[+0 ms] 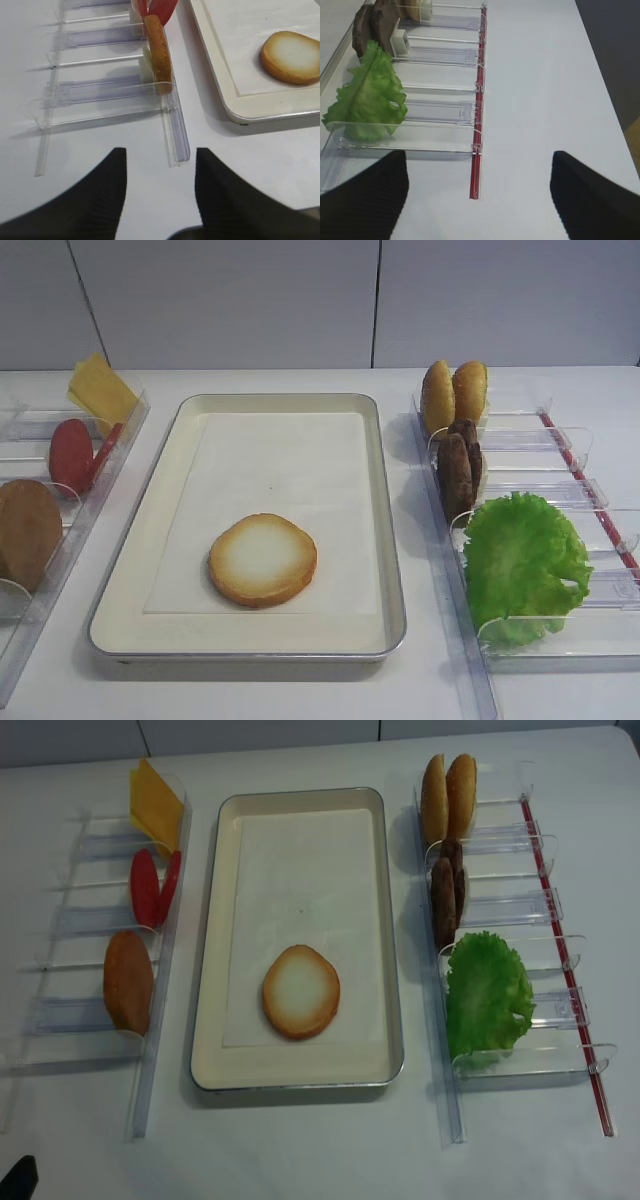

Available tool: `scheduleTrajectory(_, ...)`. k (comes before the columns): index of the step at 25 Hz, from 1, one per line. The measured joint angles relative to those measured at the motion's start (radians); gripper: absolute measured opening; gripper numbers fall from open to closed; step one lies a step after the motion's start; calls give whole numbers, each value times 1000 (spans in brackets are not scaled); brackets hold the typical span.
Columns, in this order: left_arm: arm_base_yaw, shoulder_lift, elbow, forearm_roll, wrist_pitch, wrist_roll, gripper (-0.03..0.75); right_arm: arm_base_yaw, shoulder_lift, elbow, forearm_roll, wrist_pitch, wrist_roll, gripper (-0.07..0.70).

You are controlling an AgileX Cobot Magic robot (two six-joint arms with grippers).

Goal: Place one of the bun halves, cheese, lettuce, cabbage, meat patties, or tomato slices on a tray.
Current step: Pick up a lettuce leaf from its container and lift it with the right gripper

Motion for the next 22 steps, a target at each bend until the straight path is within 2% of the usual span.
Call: scheduleTrajectory(22,0,0,0,0,0,0,298,0,0,0,0,0,0,580)
